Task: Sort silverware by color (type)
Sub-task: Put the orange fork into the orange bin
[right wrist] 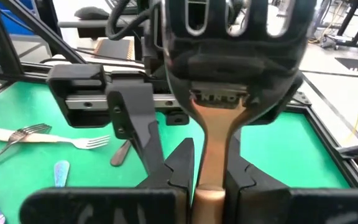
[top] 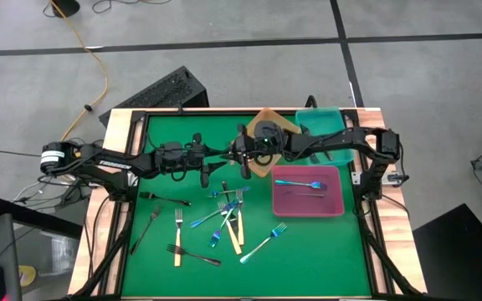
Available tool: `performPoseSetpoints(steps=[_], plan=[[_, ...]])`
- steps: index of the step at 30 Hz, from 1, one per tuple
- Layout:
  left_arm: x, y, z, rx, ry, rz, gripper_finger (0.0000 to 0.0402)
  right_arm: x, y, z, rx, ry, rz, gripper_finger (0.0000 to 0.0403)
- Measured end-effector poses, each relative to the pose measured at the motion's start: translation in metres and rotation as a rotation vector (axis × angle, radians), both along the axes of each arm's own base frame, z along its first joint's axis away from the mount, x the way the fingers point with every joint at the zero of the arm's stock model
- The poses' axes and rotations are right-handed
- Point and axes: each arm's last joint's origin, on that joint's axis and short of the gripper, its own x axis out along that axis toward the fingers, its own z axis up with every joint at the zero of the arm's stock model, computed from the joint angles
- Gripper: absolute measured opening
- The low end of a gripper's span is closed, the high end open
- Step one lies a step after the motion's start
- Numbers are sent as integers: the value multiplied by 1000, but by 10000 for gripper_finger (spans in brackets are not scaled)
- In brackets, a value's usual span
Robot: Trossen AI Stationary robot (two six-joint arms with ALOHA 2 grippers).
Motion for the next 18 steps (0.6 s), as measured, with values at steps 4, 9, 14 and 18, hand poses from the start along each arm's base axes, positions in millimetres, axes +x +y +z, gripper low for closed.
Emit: performPoseSetpoints(steps=[4, 9, 14, 18], plan=[[0, 0, 0, 2, 3, 11, 167, -1, -2, 0, -5, 4, -5, 59], [-3, 2, -5, -35, 63, 83, 167, -13, -8, 4, -46, 103, -53, 59], [-7, 2, -4, -69, 146, 132, 167, -34, -13, 22, -237, 206, -168, 59], [-7, 2, -2, -67, 148, 145, 167, -47, -18, 21, -375, 356, -270, 59]])
